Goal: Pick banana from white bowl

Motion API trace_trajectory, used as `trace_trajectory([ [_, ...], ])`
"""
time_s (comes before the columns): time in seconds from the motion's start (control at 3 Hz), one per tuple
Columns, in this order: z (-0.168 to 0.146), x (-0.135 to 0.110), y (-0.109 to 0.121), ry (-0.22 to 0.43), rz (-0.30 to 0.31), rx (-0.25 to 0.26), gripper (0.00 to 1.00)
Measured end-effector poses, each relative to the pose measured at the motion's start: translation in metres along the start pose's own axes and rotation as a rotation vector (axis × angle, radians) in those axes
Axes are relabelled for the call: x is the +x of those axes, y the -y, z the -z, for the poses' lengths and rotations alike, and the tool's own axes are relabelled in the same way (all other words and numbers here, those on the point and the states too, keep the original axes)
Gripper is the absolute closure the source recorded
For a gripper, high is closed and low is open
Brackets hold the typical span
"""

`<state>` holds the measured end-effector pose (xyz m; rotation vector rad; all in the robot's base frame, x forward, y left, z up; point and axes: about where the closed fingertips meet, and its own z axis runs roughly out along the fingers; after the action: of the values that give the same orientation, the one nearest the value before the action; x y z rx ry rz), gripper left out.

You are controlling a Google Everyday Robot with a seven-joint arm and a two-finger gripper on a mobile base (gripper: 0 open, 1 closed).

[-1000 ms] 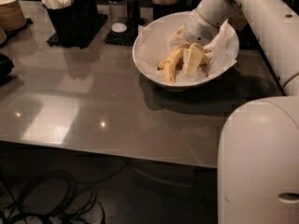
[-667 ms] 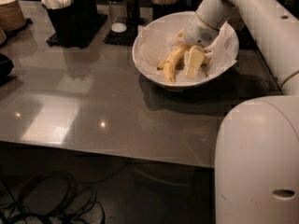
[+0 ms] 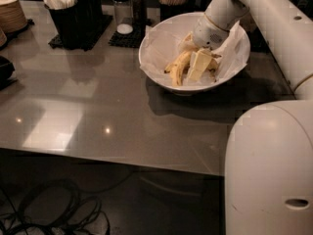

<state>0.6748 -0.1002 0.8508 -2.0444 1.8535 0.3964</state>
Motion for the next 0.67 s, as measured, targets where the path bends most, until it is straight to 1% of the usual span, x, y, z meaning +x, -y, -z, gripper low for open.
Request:
trace_trajectory([
  [0.33,0.0000,0.0000,0.0000,0.000,0.000,0.000,0.25],
  [0.67,0.0000,0.0000,0.0000,0.000,0.000,0.000,0.30],
])
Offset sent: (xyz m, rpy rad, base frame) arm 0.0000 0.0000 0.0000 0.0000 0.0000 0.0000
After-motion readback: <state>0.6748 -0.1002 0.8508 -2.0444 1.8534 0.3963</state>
